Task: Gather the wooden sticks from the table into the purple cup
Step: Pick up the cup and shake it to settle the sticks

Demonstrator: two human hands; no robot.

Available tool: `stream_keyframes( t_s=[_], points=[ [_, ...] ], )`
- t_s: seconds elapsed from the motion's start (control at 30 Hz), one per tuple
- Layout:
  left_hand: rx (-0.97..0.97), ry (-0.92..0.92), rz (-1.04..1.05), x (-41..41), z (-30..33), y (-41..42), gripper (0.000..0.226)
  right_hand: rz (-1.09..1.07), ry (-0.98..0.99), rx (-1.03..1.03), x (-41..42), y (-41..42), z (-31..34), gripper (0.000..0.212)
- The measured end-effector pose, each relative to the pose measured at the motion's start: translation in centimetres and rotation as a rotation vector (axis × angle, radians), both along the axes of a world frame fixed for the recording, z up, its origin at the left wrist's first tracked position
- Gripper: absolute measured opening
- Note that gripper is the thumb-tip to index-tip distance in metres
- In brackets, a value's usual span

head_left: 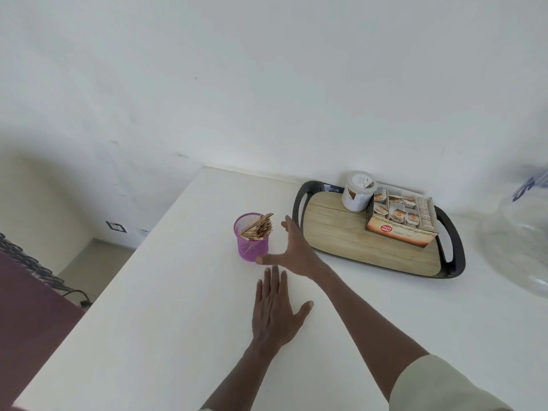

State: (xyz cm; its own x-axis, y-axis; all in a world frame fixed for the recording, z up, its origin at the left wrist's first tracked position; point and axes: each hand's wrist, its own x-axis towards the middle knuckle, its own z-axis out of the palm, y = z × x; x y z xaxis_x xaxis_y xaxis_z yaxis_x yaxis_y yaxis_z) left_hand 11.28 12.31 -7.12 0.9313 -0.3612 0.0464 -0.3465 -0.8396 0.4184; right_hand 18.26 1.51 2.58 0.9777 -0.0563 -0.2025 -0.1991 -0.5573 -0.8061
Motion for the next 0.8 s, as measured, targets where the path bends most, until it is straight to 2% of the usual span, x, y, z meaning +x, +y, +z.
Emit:
stream_keyframes(
  t_s=[0.13, 0.3, 0.47, 0.6, 0.8],
  points=[
    [0.011, -0.03, 0.009, 0.1, -0.1, -0.2, 0.097, -0.042, -0.036, 0.025, 0.4, 1.2, -1.8, 0.145],
    [0.011, -0.062, -0.013, 0.1, 0.0, 0.0, 0.094, -0.112, -0.087, 0.111, 1.6, 2.8, -3.2, 0.143],
    [0.012, -0.068, -0.025, 0.1, 0.0, 0.1, 0.091, -0.17, -0.186, 0.24, 2.7, 3.7, -3.8, 0.115],
    [0.012, -0.071, -0.045, 0.0, -0.4, 0.2, 0.088, -0.216, -0.195, 0.308, 3.4, 4.4, -4.5, 0.11],
    [0.05, -0.078, -0.041, 0.2, -1.1, 0.0, 0.091, -0.318, -0.224, 0.328, 3.9, 5.1, -5.0, 0.085]
  ],
)
